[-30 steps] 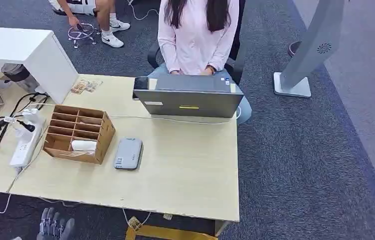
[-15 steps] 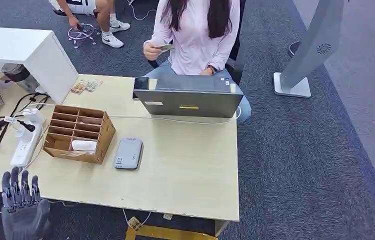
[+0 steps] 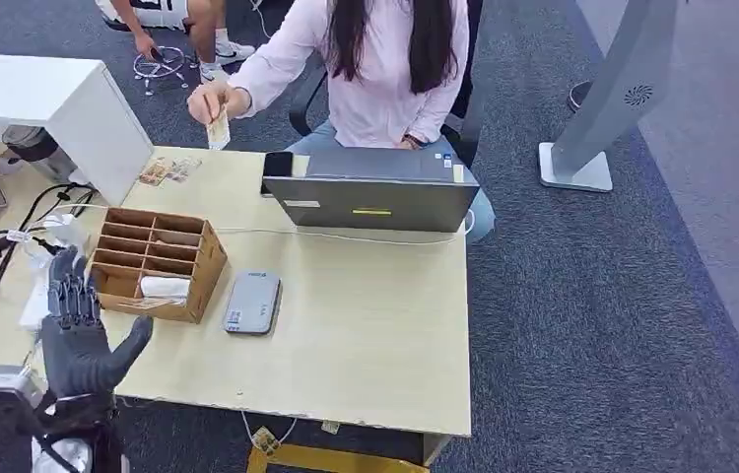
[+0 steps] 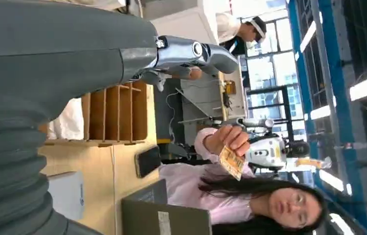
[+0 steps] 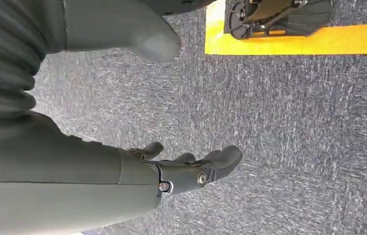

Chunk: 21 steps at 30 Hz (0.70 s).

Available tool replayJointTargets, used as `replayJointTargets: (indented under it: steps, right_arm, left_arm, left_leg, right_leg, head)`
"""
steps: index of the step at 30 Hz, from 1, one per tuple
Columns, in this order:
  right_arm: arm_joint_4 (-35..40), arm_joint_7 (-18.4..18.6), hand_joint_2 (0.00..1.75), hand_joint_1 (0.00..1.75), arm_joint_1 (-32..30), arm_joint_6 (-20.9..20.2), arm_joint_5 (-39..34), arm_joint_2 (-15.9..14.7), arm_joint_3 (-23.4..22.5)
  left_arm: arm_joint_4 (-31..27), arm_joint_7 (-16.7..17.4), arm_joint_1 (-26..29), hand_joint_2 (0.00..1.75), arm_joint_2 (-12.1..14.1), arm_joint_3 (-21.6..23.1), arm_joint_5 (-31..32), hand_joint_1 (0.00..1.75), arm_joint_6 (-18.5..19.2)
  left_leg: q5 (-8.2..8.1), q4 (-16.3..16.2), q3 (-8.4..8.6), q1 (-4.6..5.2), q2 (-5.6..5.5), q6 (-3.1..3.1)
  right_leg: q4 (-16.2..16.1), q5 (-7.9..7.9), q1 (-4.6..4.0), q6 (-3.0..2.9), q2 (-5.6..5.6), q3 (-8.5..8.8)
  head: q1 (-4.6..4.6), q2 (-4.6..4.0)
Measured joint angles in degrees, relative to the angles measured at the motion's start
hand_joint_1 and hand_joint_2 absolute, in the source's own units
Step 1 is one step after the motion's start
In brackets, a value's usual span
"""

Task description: Pass the card to the sensor for recognition and then transmit it.

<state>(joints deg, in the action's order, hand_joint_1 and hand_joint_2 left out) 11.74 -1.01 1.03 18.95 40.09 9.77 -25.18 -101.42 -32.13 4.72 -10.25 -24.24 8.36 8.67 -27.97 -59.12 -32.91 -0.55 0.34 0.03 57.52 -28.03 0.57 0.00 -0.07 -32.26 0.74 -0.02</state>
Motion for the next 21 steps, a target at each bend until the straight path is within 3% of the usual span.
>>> replayJointTargets:
  steps: [21]
  right_arm:
    - [-0.2,0.7,1.75,0.00,0.6,-2.2,4.6,-0.8,0.2]
  left_arm:
    - [14.6,14.2,-17.7,1.75,11.3,13.7,30.3,0.00,-17.1]
  left_leg:
    - [0.06,0.0,0.00,0.00,0.01,0.02]
  right_leg:
    - [0.0,0.06,0.00,-0.03,0.02,-0.01]
  head:
    - [0.00,0.00]
